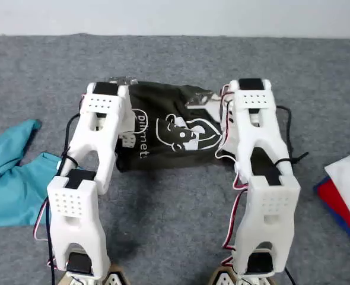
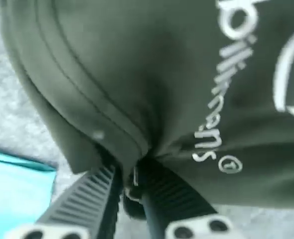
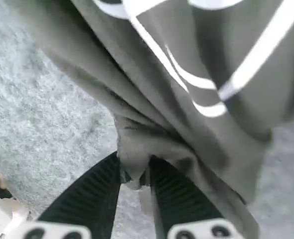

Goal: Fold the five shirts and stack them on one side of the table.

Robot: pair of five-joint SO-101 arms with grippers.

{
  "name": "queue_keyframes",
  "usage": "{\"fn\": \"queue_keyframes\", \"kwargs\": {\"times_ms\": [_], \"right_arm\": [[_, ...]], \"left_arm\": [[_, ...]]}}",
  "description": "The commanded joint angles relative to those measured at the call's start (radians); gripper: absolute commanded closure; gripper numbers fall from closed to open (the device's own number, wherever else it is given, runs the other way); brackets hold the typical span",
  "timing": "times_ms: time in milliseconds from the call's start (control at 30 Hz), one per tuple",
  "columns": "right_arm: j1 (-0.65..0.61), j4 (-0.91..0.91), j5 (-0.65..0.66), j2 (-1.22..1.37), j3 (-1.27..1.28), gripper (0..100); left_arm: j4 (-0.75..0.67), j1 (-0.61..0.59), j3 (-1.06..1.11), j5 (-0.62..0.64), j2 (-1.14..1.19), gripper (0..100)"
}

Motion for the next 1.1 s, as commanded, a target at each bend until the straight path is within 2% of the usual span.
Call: {"fn": "queue_keyframes", "kwargs": {"times_ms": [0,233,600,867,967,1067], "right_arm": [[-0.016,0.041,0.028,-0.14,0.032,98.8],[-0.022,0.039,0.147,-0.349,0.376,98.8],[0.021,0.041,0.373,-0.892,0.947,98.8],[0.028,0.041,0.373,-1.182,1.209,98.1],[0.027,0.035,0.27,-1.242,1.206,89.4],[0.024,0.036,0.198,-1.273,1.155,71.2]], "left_arm": [[0.072,-0.008,-0.053,-0.206,-0.021,99],[0.072,-0.086,0.077,-0.313,-0.091,99],[0.071,-0.149,0.602,-0.589,-0.463,99],[0.066,-0.269,0.837,-0.715,-0.655,99],[0.064,-0.311,0.834,-0.72,-0.672,98],[0.068,-0.348,0.811,-0.71,-0.672,89]]}}
